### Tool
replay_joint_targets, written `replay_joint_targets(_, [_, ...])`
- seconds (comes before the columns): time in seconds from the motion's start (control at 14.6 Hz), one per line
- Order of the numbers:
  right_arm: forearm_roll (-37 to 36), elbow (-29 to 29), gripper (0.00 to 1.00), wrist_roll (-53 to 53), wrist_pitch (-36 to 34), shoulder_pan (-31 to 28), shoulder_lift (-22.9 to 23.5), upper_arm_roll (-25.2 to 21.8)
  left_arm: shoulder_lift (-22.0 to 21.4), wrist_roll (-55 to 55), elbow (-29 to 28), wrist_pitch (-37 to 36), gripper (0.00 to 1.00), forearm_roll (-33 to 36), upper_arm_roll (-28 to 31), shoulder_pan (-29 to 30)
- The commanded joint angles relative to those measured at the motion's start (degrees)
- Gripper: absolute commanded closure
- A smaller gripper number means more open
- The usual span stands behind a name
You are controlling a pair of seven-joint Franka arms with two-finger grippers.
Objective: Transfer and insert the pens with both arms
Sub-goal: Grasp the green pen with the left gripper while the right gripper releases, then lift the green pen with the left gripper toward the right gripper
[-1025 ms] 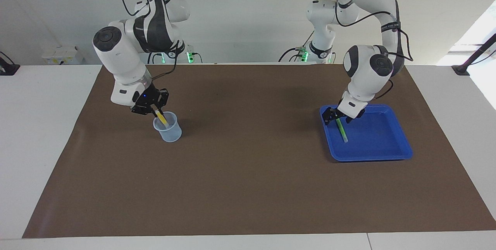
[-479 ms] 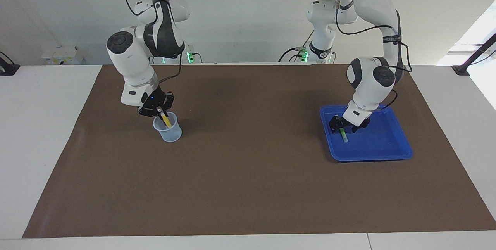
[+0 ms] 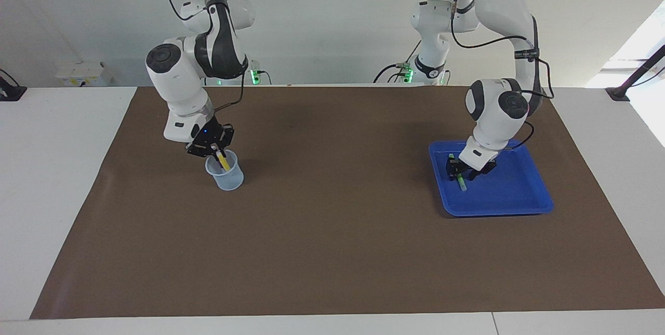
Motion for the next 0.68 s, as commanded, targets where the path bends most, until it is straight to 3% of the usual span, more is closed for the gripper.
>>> replay_joint_targets(0.0, [-1.3,-3.0,1.00,-2.0,2.7,-0.3,-1.6,0.2,1.3,0.3,1.3,-0.1,0.82,1.3,-0.2,0.3])
replay_joint_targets(0.07, [-1.3,-3.0,1.00,-1.9,2.8,-0.3,-1.3,0.2,1.3,0.3,1.9,-1.2,1.00,1.3,-0.2,0.4])
replay_joint_targets(0.34, [-1.3,-2.8,1.00,-2.3,3.8,-0.3,-0.2,0.3,1.3,-0.2,4.2,-5.2,1.00,1.3,-0.2,0.5])
replay_joint_targets(0.41, [-1.3,-2.8,0.88,-2.3,3.7,-0.3,-0.2,0.2,1.1,-0.5,4.7,-6.7,1.00,1.2,-0.2,0.5])
replay_joint_targets(0.48, [-1.3,-2.8,0.64,-2.2,3.7,-0.3,-0.2,0.2,0.7,-0.6,5.4,-8.5,1.00,1.0,-0.3,0.5])
replay_joint_targets(0.62, [-1.3,-2.8,0.38,-2.1,3.5,-0.3,-0.2,0.3,-0.4,-1.1,7.4,-14.0,1.00,0.4,-0.3,0.5])
